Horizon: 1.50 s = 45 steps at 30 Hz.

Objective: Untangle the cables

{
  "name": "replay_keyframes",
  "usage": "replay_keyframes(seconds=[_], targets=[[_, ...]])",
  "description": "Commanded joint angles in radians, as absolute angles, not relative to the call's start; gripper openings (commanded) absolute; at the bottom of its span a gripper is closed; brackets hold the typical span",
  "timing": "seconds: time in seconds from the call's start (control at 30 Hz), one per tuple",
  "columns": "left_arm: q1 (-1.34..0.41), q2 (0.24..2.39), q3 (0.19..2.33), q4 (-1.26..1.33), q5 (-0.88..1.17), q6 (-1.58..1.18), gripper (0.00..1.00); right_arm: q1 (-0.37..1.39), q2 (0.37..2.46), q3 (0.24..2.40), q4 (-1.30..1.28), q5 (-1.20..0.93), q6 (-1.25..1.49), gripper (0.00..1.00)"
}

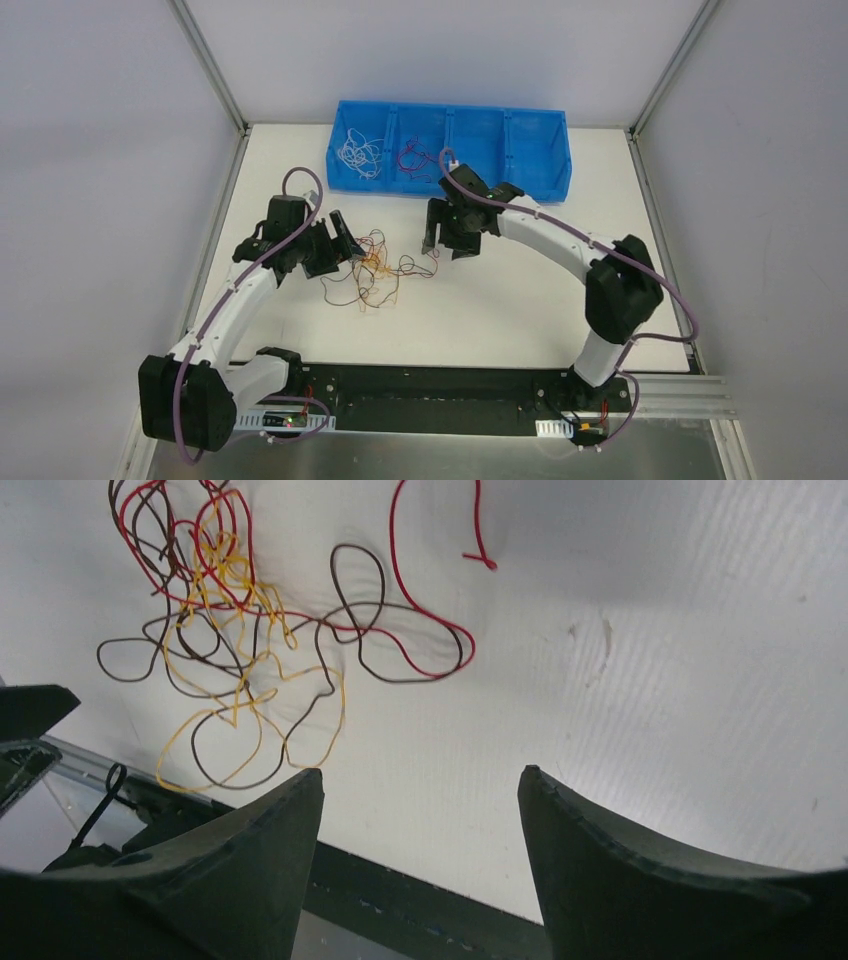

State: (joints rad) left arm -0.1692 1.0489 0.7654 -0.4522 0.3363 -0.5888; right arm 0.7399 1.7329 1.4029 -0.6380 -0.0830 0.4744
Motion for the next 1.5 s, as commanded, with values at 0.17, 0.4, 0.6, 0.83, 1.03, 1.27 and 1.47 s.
replay_keyframes(seconds=[0.17, 0.4, 0.6, 0.83, 1.03, 1.27, 1.47], targets=[[-0.188, 1.152, 0.774, -0.399, 0.299, -0.553, 0.72, 0.759, 1.923, 1.549, -0.624, -0.019, 0.441, 0.64], [-0.286, 1.252, 0.813, -0.338, 0.272, -0.561, 0.82, 0.766, 1.999, 1.569, -0.641, 0.049, 0.421, 0.56], [-0.392, 1.390, 0.908, -0.326, 0.202, -0.567, 0.80, 0.766, 1.998, 1.503, -0.640, 0.067, 0.403, 0.32], [-0.420, 1.538, 0.986, -0.326, 0.196, -0.555, 0.57, 0.758, 1.839, 1.352, -0.651, 0.134, 0.389, 0.00], [-0.368, 1.465, 0.934, -0.350, 0.161, -0.538, 0.08, 0.668, 1.575, 1.187, -0.727, 0.227, 0.385, 0.00], [-0.288, 1.341, 0.894, -0.405, 0.173, -0.501, 0.00, 0.462, 1.295, 1.077, -0.804, 0.237, 0.376, 0.00], [-0.282, 1.255, 0.918, -0.442, 0.200, -0.481, 0.00, 0.366, 1.230, 1.063, -0.849, 0.239, 0.346, 0.00]])
